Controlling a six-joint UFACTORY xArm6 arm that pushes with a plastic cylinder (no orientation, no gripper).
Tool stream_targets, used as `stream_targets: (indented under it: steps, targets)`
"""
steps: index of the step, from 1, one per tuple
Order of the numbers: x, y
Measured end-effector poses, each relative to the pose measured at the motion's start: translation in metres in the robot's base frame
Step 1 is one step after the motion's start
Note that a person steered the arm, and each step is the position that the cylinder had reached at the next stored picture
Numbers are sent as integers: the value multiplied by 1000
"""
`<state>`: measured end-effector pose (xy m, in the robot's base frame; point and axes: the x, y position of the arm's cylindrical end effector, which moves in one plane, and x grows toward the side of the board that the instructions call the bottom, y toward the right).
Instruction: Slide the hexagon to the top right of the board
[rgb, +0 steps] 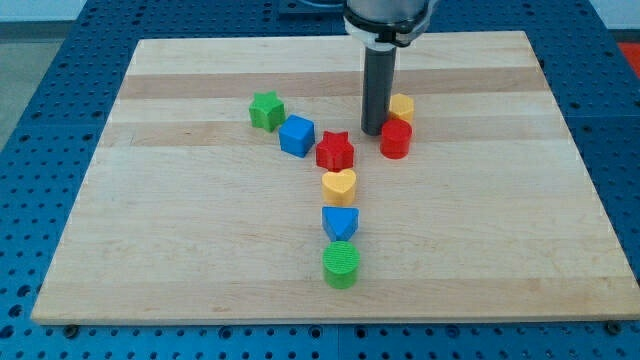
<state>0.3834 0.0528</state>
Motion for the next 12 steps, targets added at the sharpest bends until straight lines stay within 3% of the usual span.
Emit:
stream_targets:
  steps: [2, 5, 6, 8, 9, 12]
  targets:
    - [-1, 5]
    - [-78, 77]
    - [-78, 73]
    - [-34, 29]
    - [-30, 54]
    - [-66, 96]
